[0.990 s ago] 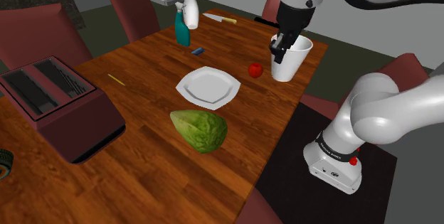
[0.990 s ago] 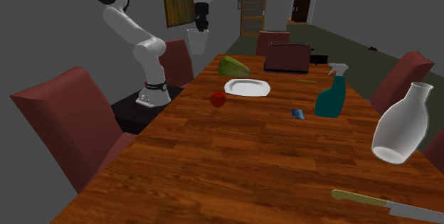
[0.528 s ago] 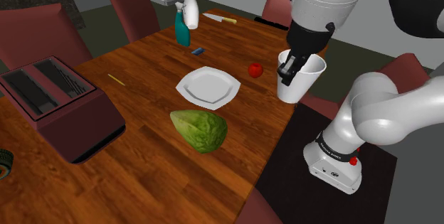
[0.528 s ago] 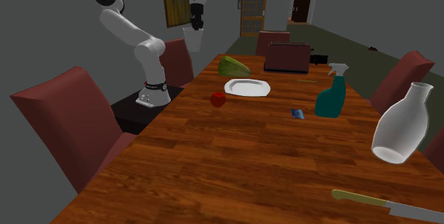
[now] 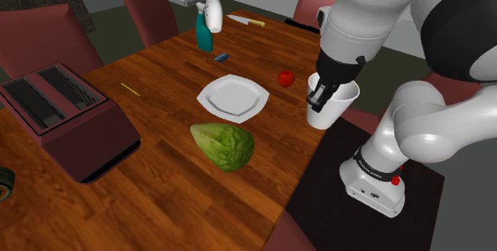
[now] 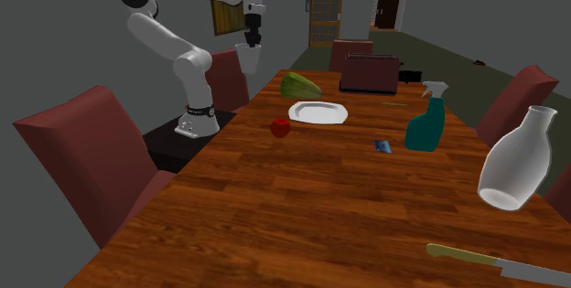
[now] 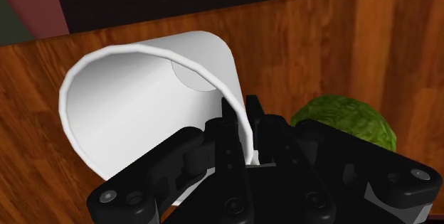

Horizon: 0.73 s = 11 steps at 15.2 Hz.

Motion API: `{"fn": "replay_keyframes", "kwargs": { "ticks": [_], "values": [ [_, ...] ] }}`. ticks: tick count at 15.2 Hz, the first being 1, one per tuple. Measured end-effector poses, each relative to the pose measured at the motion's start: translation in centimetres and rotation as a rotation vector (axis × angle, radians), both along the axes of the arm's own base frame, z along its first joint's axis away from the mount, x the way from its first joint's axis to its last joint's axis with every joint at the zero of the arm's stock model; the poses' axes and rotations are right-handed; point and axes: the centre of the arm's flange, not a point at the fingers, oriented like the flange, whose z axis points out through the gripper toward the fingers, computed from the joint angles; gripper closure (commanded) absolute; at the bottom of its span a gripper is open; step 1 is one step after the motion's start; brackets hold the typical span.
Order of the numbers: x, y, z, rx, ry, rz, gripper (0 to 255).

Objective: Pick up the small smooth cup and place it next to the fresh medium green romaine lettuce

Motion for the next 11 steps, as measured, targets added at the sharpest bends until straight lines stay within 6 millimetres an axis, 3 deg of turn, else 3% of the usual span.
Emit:
{"fn": "replay_keyframes", "kwargs": {
  "ticks": [11],
  "values": [
    [-0.1, 0.0, -5.8, 0.000, 0.000, 0.000, 255]
  ]
}}
